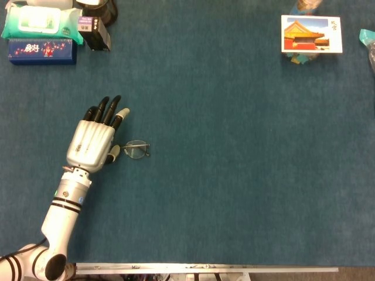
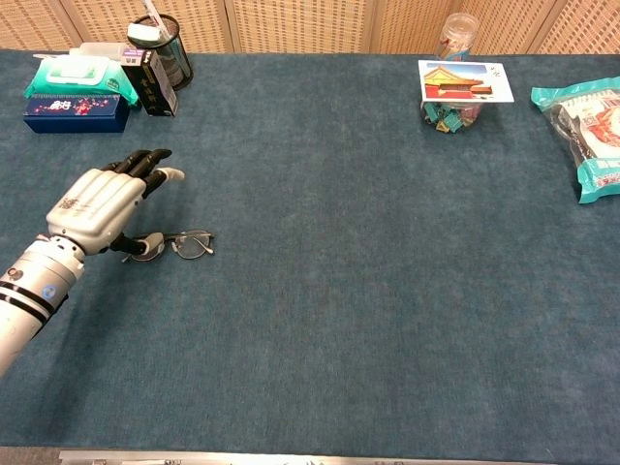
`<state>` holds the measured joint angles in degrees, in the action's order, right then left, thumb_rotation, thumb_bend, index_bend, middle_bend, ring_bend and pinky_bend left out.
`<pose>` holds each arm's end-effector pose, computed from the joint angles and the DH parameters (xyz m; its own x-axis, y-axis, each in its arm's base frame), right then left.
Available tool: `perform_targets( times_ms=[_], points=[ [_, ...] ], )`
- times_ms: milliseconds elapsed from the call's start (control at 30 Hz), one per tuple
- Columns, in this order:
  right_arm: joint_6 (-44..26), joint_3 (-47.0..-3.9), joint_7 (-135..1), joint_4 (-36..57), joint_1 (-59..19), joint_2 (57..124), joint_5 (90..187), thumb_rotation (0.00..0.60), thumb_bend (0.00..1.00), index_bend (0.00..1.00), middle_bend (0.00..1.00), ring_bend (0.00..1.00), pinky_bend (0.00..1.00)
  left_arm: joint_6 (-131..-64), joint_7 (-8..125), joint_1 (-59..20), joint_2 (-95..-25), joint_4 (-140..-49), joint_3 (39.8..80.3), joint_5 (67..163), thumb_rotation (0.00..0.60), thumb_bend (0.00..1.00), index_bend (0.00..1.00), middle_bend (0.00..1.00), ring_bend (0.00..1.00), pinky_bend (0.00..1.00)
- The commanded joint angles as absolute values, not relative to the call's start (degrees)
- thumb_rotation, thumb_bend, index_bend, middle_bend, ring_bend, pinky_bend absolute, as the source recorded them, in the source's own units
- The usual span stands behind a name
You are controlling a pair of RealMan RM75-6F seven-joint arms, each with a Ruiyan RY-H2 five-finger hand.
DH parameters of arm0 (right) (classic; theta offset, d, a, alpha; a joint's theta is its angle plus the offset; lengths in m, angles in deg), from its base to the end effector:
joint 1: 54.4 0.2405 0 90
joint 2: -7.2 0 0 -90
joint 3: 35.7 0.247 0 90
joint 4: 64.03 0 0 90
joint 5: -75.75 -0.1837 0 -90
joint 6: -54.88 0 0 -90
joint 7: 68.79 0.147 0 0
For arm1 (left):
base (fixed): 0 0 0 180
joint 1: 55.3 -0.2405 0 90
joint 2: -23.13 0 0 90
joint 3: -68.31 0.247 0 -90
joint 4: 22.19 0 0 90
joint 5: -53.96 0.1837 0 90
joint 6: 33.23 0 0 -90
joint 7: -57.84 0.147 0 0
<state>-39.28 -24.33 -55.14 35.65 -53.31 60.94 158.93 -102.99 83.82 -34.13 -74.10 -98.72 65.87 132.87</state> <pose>-0.2698 -0.1821 0.2655 0.2042 0.2809 0.9378 -0.9771 0.0001 0.2128 -0.2253 0.2424 -0.0150 0.5559 0.1685 0.8140 0.8211 -0.2641 -0.5061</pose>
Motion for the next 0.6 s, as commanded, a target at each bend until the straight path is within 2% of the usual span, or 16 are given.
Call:
perform_targets(
  times_ms=[33, 200, 367, 600],
  points=[
    [-39.27, -24.33, -55.14, 35.66, -53.31, 60.94, 158.94, 0.6, 0.05, 0.16, 0.22, 0.16, 0.27, -102.65, 83.51, -34.12, -74.42, -97.95, 65.85, 132.5, 0.6, 0.27, 0.16, 0.05, 0.04, 0.17],
    [-39.24, -24.29, -55.17, 35.61, -53.29, 60.97, 158.86, 0.6, 0.05, 0.16, 0.22, 0.16, 0.27, -103.44, 82.67, -34.34, -74.08, -98.03, 65.65, 132.74, 0.6, 0.27, 0.16, 0.05, 0.04, 0.18],
    [-38.97, -24.37, -55.38, 35.54, -53.17, 61.08, 158.87, 0.6, 0.05, 0.16, 0.22, 0.16, 0.27, -107.16, 82.99, -35.1, -71.27, -102.08, 65.69, 135.25, 0.6, 0.27, 0.16, 0.05, 0.04, 0.18],
    [-38.53, -24.94, -56.92, 35.42, -52.74, 61.86, 159.93, 0.6, 0.05, 0.16, 0.22, 0.16, 0.27, -115.33, 83.73, -38.66, -59.46, -116.05, 66.23, 139.33, 0.6, 0.27, 0.16, 0.05, 0.04, 0.18]
  ],
)
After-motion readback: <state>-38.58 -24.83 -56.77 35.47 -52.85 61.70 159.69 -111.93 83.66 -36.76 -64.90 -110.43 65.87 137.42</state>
